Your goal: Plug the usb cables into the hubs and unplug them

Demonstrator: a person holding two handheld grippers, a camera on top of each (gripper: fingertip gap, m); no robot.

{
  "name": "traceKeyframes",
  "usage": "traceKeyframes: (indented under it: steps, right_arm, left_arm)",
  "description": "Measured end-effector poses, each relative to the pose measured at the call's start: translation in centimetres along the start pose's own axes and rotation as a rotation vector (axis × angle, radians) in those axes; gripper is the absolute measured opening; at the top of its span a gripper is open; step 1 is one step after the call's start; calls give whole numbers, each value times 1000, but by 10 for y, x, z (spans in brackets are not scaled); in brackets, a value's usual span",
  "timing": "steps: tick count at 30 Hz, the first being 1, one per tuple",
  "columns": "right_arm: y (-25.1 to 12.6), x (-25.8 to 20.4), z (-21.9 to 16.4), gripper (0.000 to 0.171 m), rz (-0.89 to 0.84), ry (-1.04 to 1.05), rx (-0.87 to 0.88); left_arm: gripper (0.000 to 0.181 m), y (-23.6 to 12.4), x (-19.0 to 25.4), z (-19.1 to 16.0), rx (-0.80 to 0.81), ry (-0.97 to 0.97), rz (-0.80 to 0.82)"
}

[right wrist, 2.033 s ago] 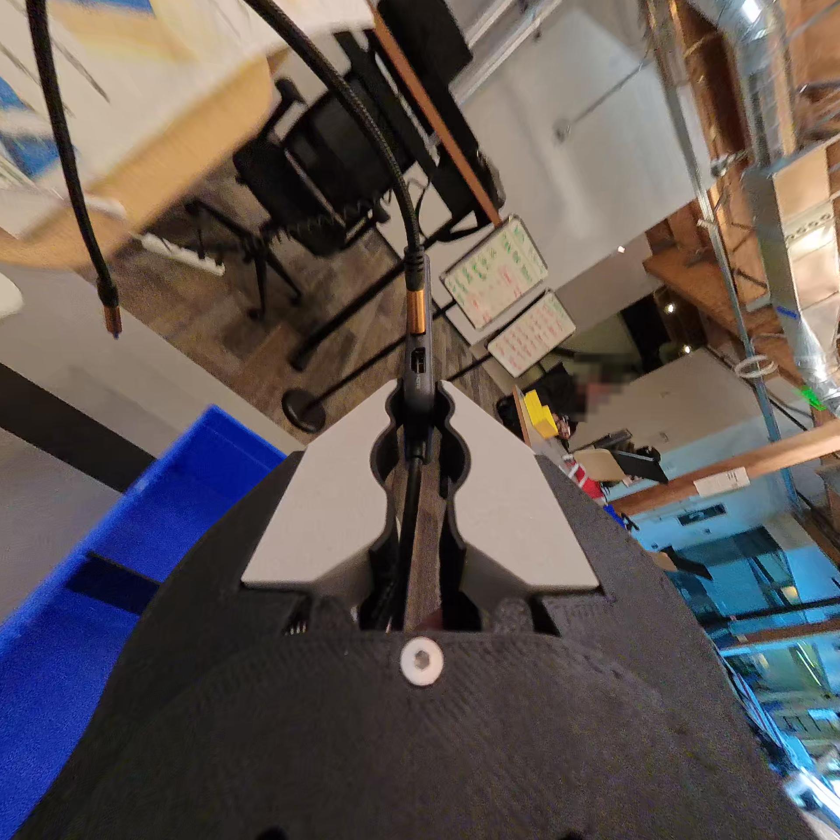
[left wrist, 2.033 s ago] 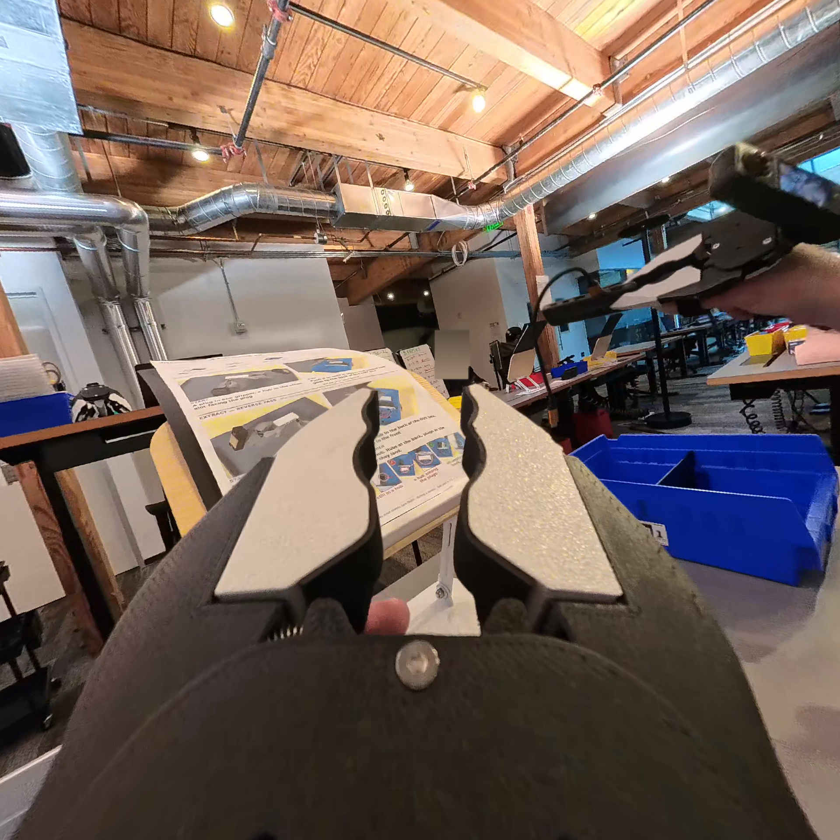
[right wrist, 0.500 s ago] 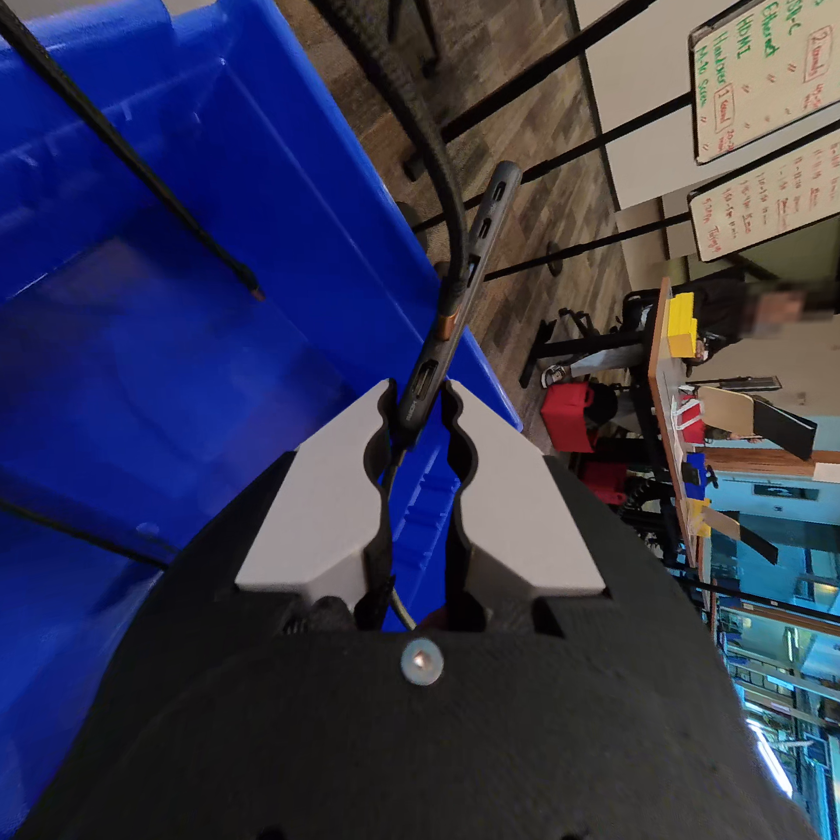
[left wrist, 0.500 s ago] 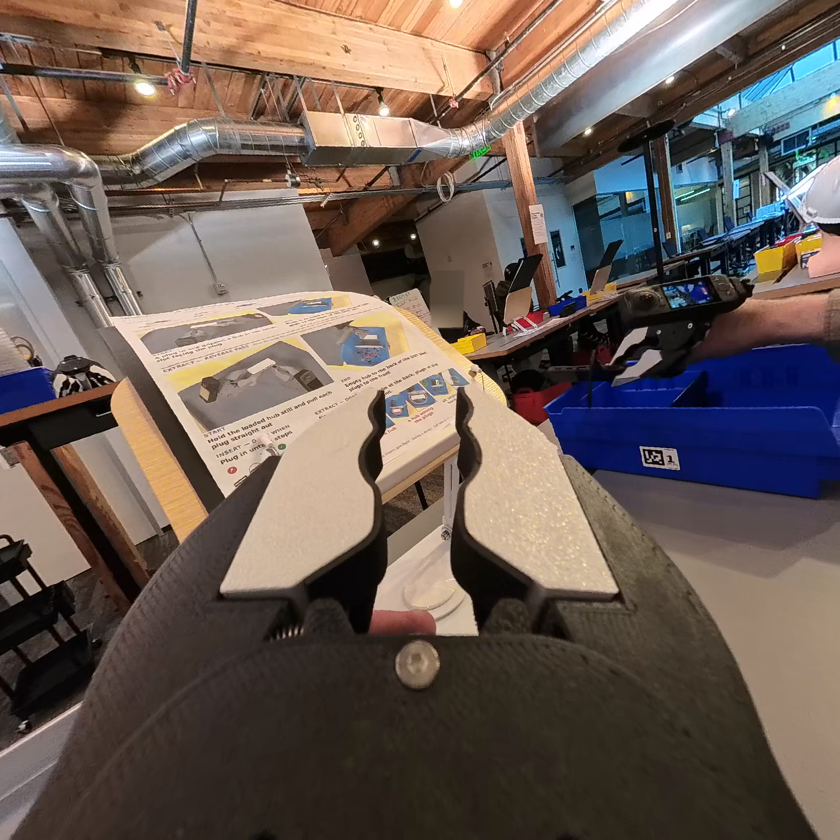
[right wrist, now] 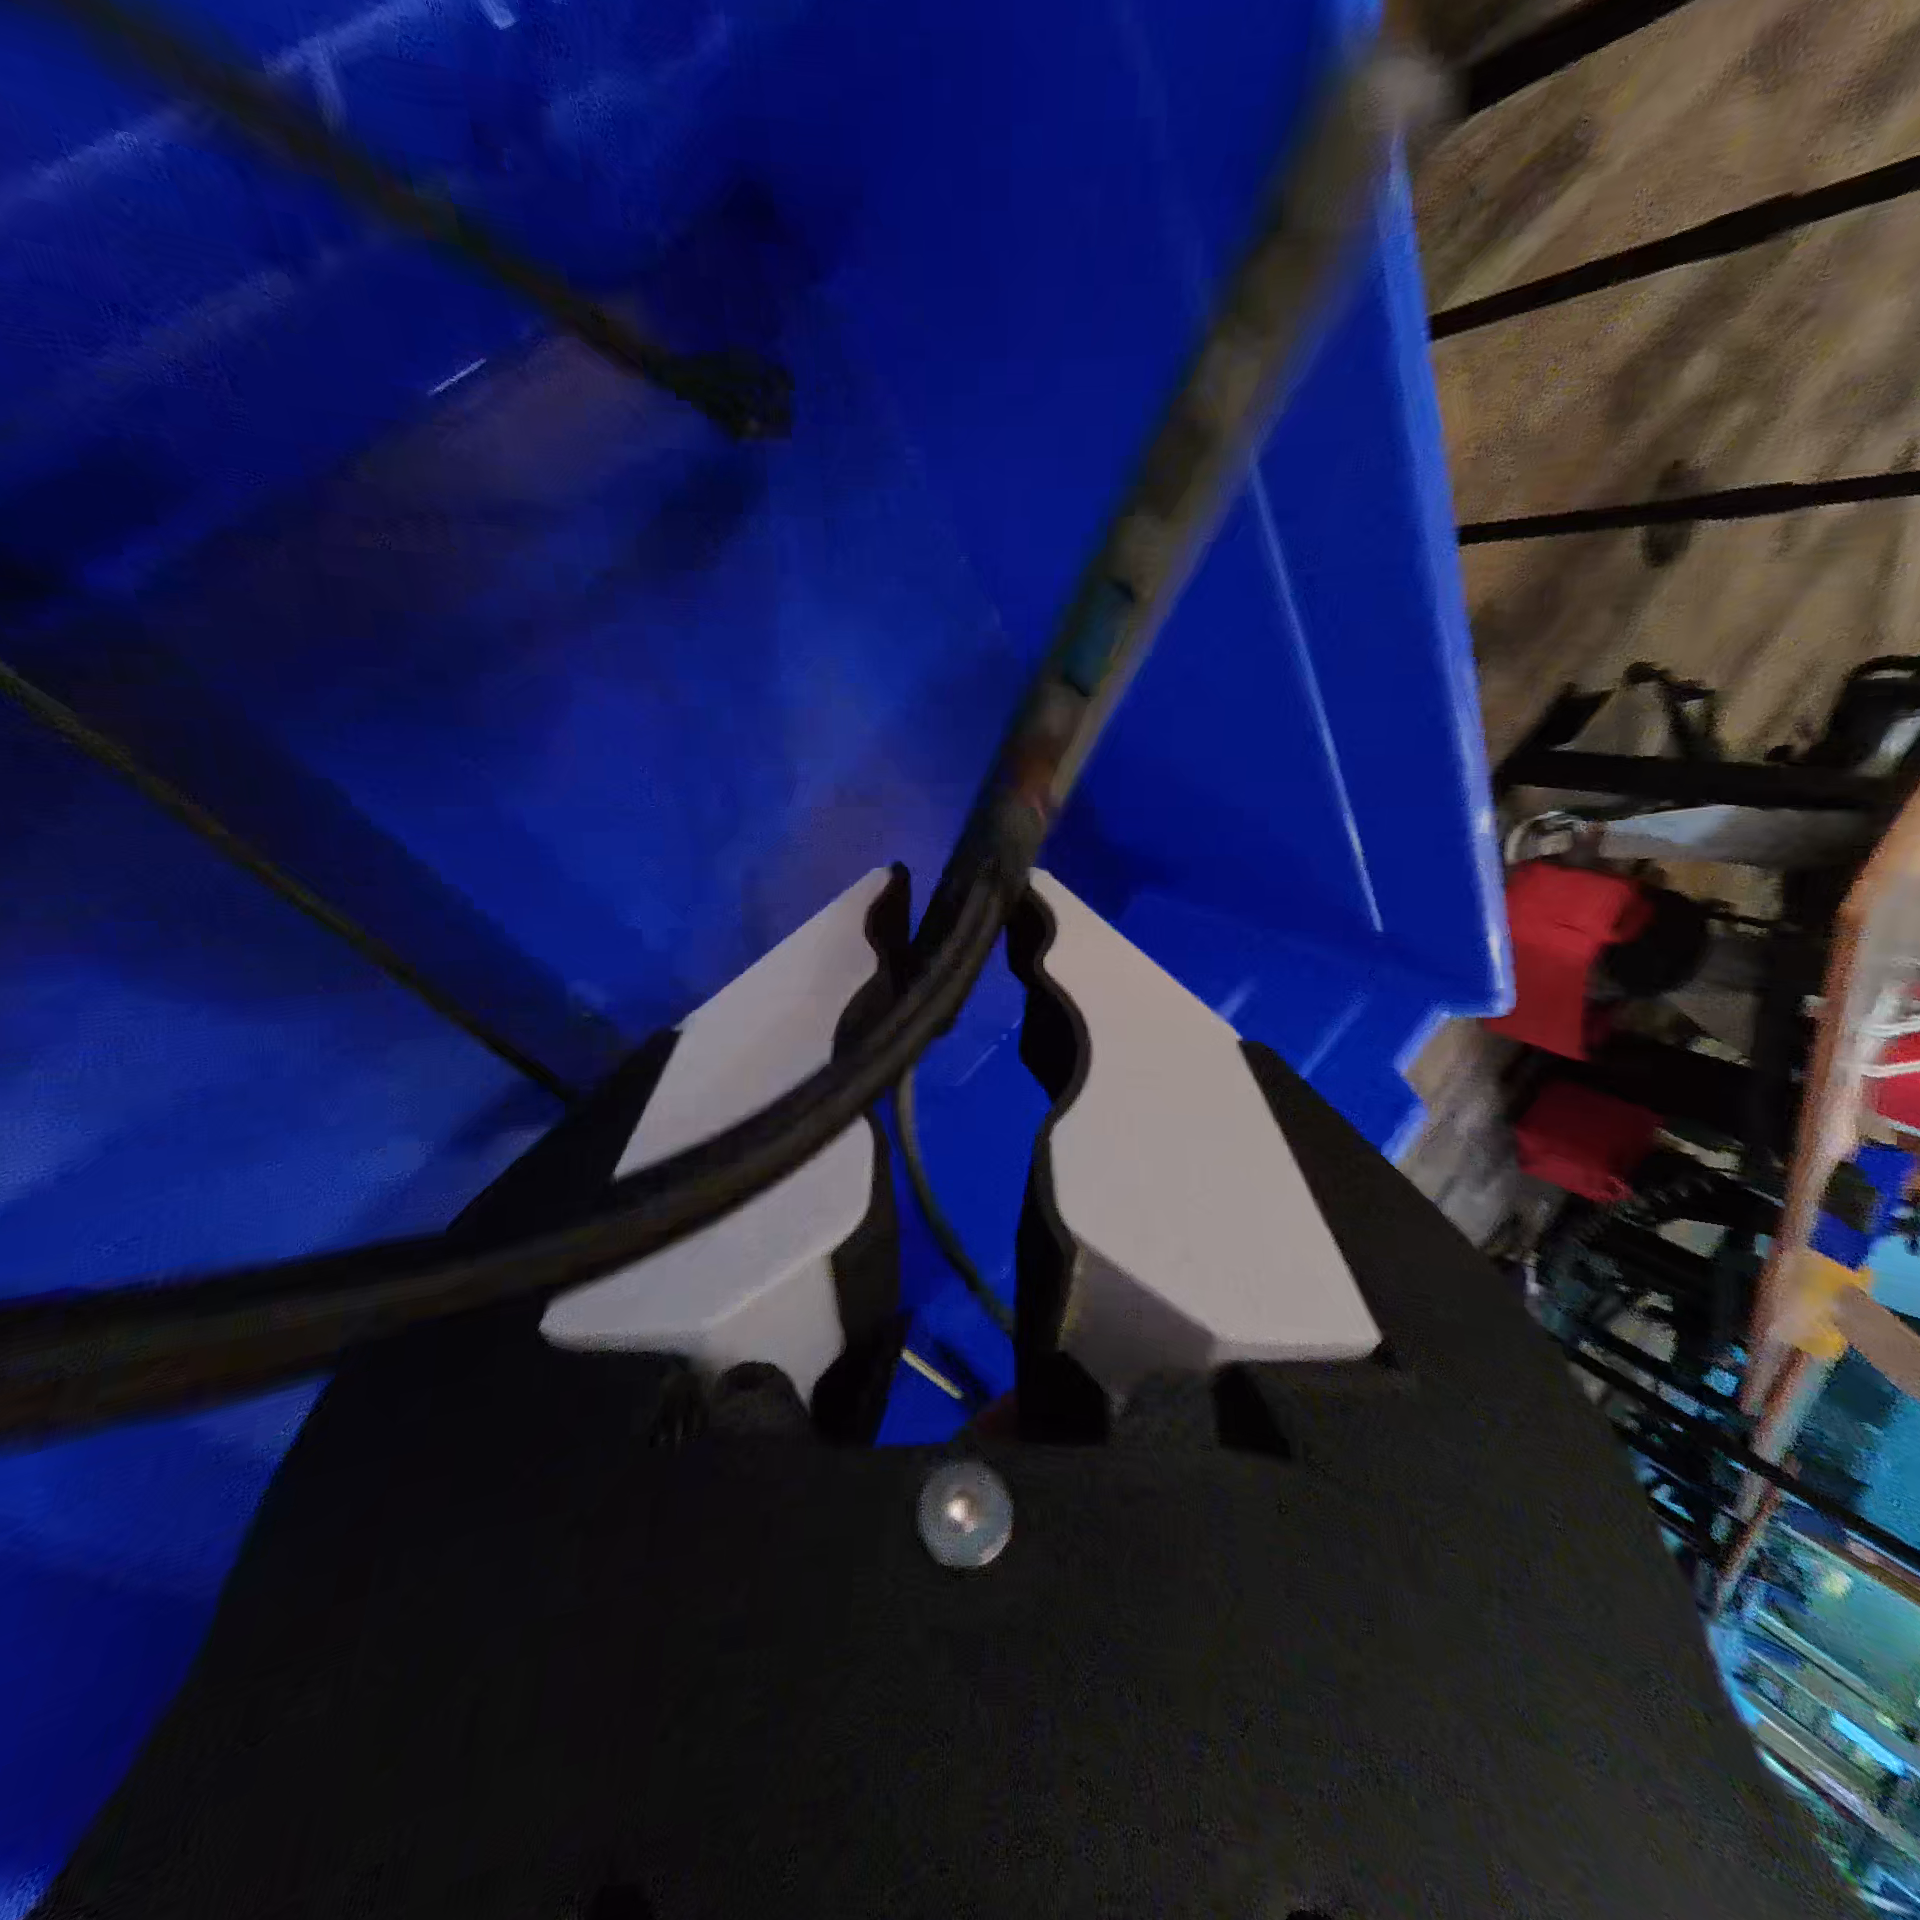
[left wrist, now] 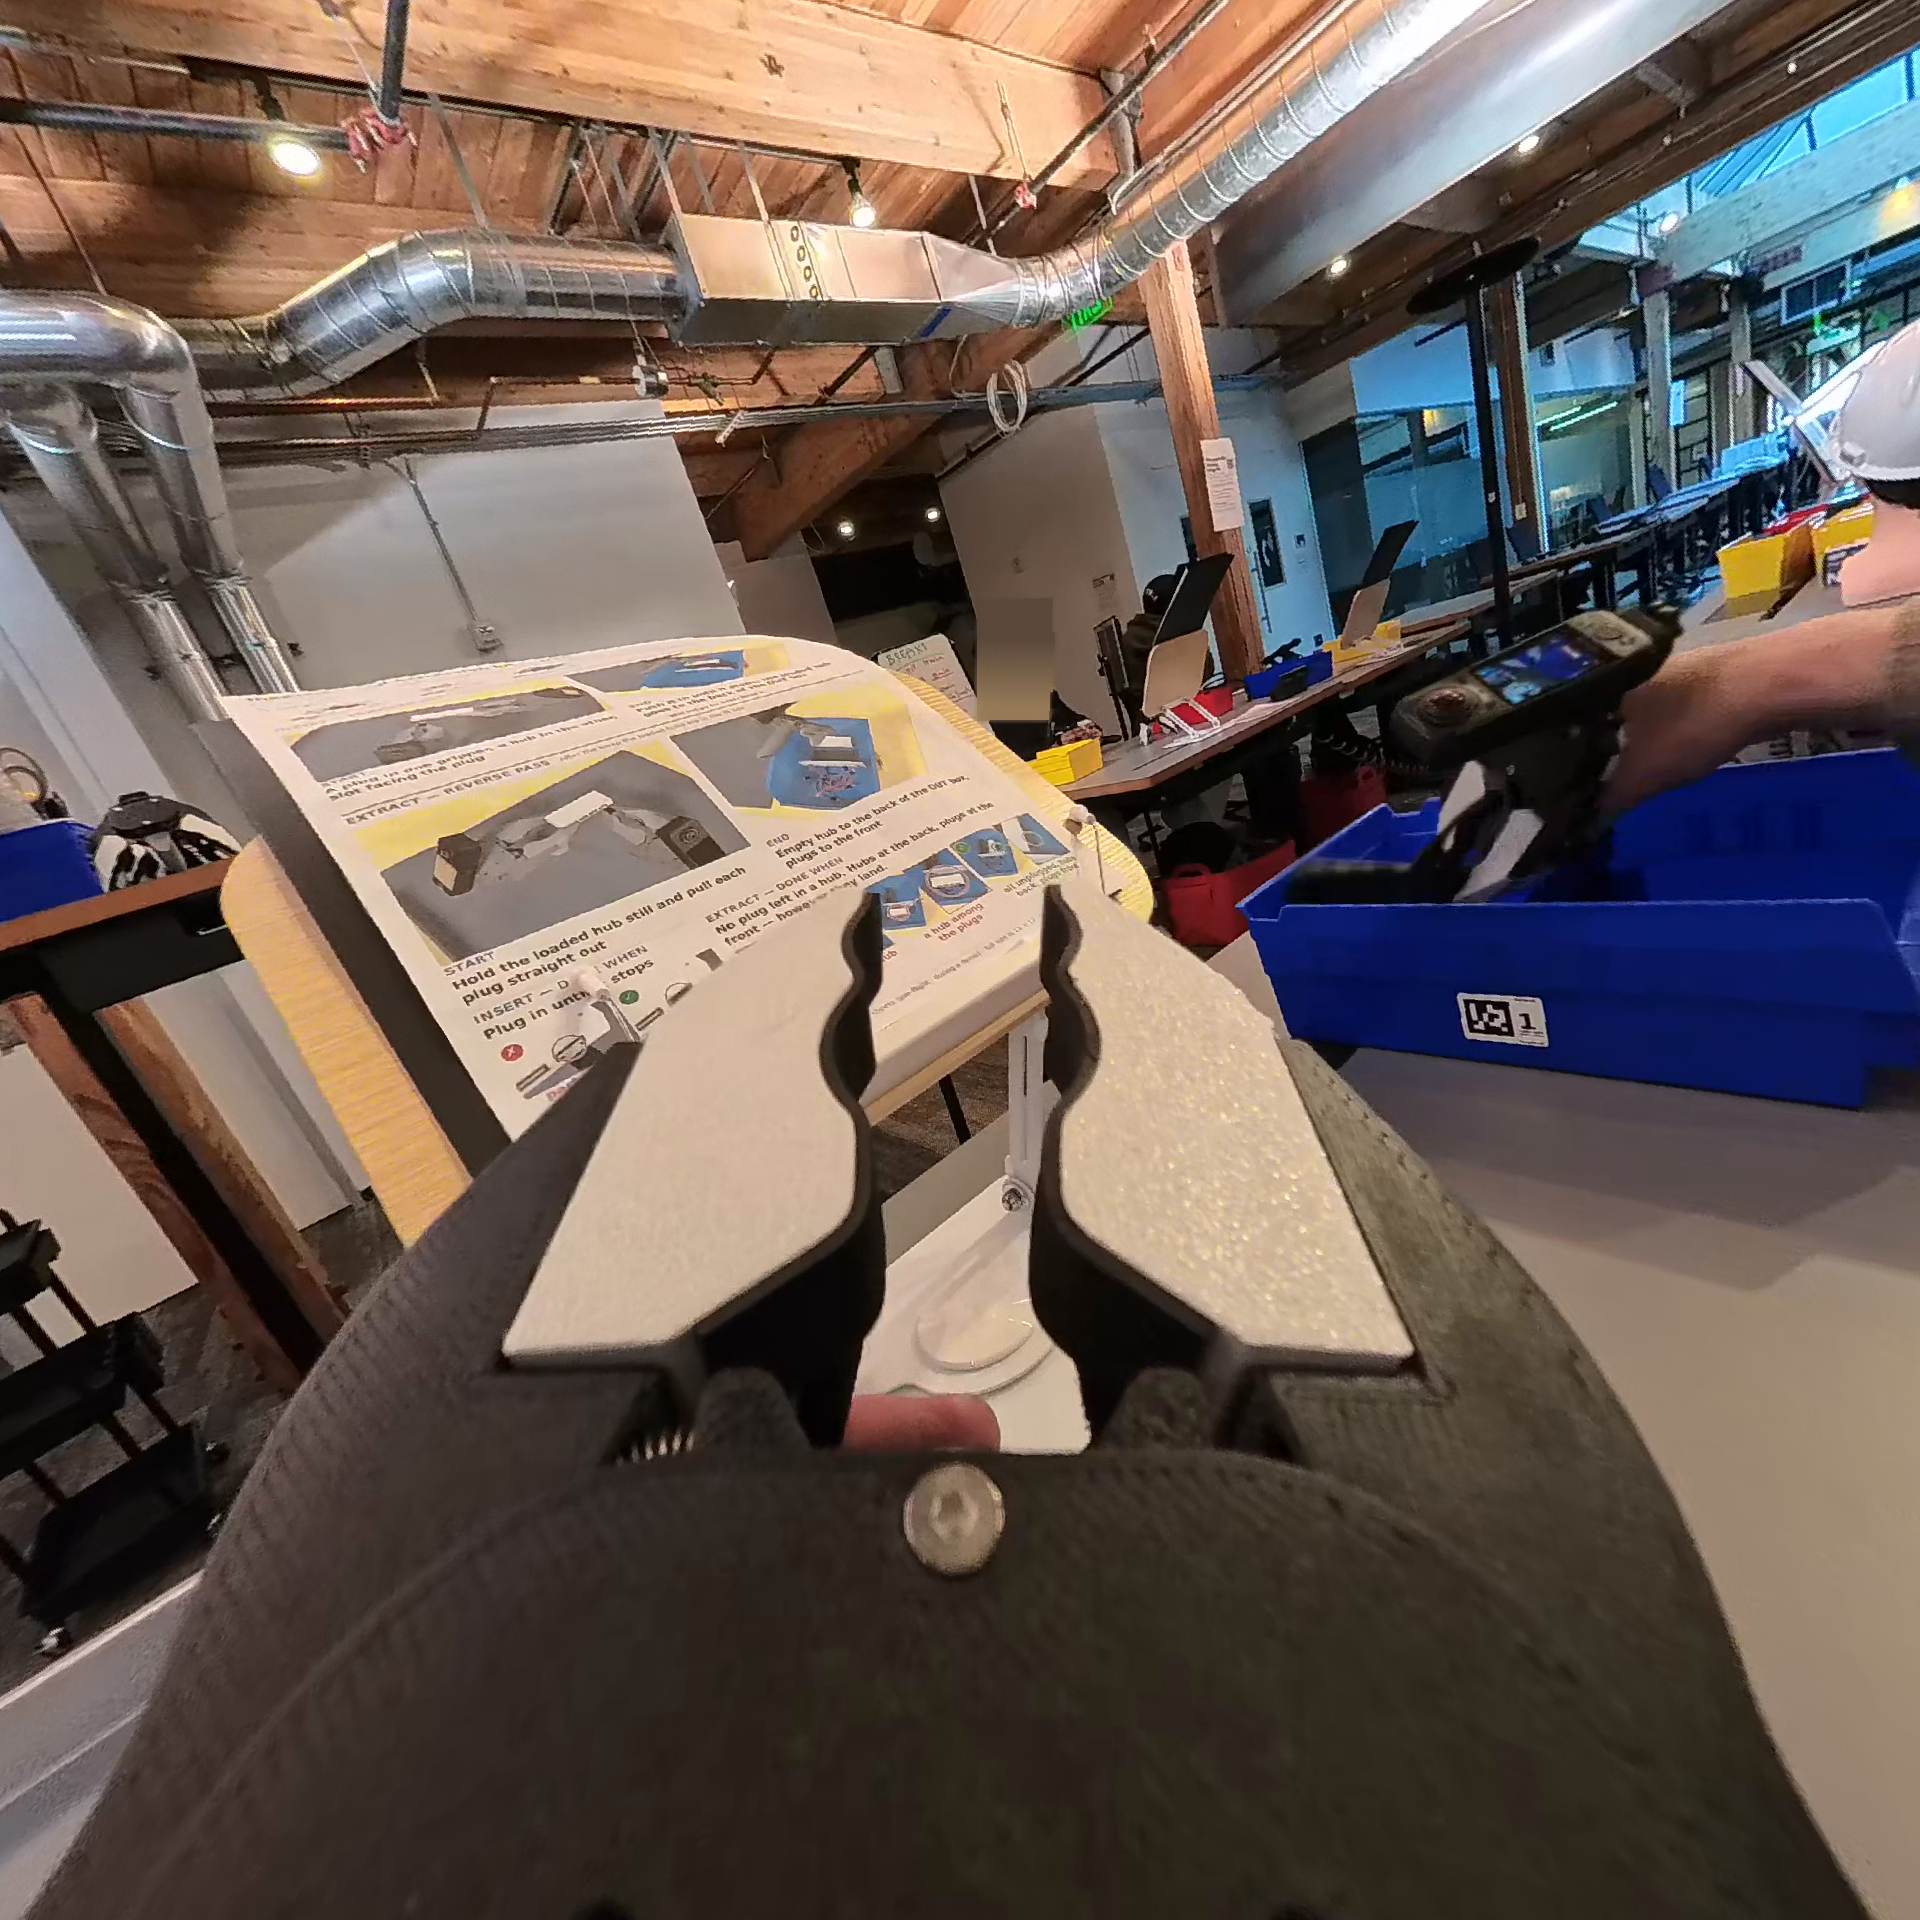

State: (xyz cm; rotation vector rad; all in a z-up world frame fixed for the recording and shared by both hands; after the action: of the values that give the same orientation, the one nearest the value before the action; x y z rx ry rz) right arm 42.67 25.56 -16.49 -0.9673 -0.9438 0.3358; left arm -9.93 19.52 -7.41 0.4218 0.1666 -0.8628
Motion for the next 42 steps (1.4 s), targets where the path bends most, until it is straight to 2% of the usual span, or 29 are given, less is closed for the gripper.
traceKeyframes:
  steps: [1,3,5,7,10,14,16,20,24,32,37,42]
  right_arm:
    - [1,0,1,11,40,6,-1]
    - [5,1,2,10,142,55,-8]
    - [13,3,1,10,247,129,-52]
    - [19,4,-1,14,280,149,-117]
    - [14,3,1,35,299,117,-158]
    - [-9,11,3,66,215,66,-143]
    - [-24,17,1,70,137,25,-125]
    - [-62,26,1,66,11,16,-38]
    - [-123,24,15,53,-208,33,42]
    - [-236,-47,81,47,-288,16,478]
    - [-264,-78,106,43,-277,49,672]
    - [-251,-94,120,40,-275,-2,682]
  left_arm:
    - [29,0,1,0,-1,0,-3]
    - [29,1,1,-1,-5,4,-6]
    - [29,1,2,-1,-7,6,-10]
    - [29,1,1,-1,-9,10,-12]
    - [29,0,-1,-2,-11,14,-10]
    - [31,1,-5,-6,-23,0,-5]
    - [32,1,-6,-8,-35,-5,1]
    - [35,2,-6,-6,-49,1,9]
    - [35,1,-7,0,-50,42,19]
    - [35,-5,-23,13,-98,148,86]
    - [35,-22,-57,25,-124,188,180]
    - [34,-49,-106,24,-262,296,315]
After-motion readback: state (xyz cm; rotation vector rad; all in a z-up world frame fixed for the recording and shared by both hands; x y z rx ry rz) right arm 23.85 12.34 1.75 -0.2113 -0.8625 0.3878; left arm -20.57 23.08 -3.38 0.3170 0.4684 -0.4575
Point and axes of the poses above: each gripper's, where its closed fingertips meet, y out along the fingers, z out of its top, x = y × z across the jaws, the point moved 10 cm from there along -y, back along the fingers, and after that the axes turned 2 degrees about x, right-handed, at the moved point
